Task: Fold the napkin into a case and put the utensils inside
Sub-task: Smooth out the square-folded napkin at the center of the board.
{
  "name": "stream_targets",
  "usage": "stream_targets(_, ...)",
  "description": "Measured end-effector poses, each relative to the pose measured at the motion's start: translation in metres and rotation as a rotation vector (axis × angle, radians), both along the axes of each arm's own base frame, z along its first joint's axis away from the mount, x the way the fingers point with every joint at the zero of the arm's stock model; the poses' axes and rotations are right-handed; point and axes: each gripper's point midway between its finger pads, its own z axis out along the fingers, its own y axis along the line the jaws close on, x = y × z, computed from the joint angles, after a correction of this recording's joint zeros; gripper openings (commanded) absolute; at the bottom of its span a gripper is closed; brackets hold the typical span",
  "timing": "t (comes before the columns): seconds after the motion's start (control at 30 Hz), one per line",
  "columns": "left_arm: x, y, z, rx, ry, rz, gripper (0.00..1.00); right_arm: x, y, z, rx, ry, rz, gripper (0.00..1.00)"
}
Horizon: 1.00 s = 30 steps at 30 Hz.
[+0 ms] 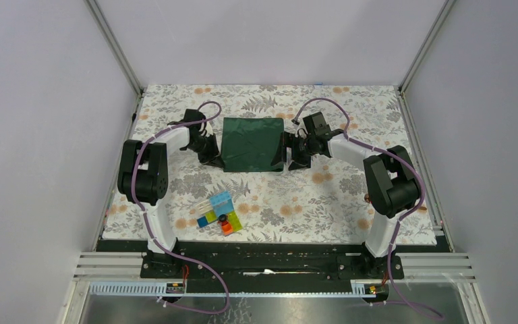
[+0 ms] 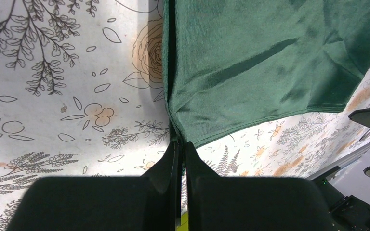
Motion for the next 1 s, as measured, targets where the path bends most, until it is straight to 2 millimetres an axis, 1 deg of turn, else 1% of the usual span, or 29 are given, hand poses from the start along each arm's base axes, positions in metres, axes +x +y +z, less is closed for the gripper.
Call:
stream_targets(0.43, 0.000, -0.007, -0.001, -0.011, -0.006, -0.016, 0.00, 0.002, 0.005, 0.002, 0.015, -0.001, -0.010, 0.90)
stream_targets(0.53, -0.001, -0.008, -0.003, -0.010, 0.000, -0.020, 0.00, 0.002, 0.014, 0.003, 0.028, 0.006, -0.002, 0.90)
stream_targets(0.7, 0.000, -0.007, -0.005, -0.002, 0.001, -0.019, 0.00, 0.009, 0.045, 0.003, 0.072, 0.006, 0.037, 0.89)
stream_targets(0.77, 0.000, -0.006, -0.005, 0.004, 0.002, -0.017, 0.00, 0.012, 0.053, 0.001, 0.081, 0.007, 0.044, 0.89)
stream_targets(0.83, 0.000, -0.005, -0.005, 0.010, 0.001, -0.016, 0.00, 0.014, 0.057, -0.003, 0.083, 0.010, 0.046, 0.89)
stream_targets(0.97, 0.000, -0.004, -0.006, 0.014, -0.001, -0.018, 0.00, 0.019, 0.056, -0.011, 0.063, 0.013, 0.034, 0.89)
stream_targets(1.0, 0.000, -0.004, -0.006, 0.015, -0.001, -0.018, 0.01, 0.021, 0.055, -0.014, 0.057, 0.014, 0.029, 0.89)
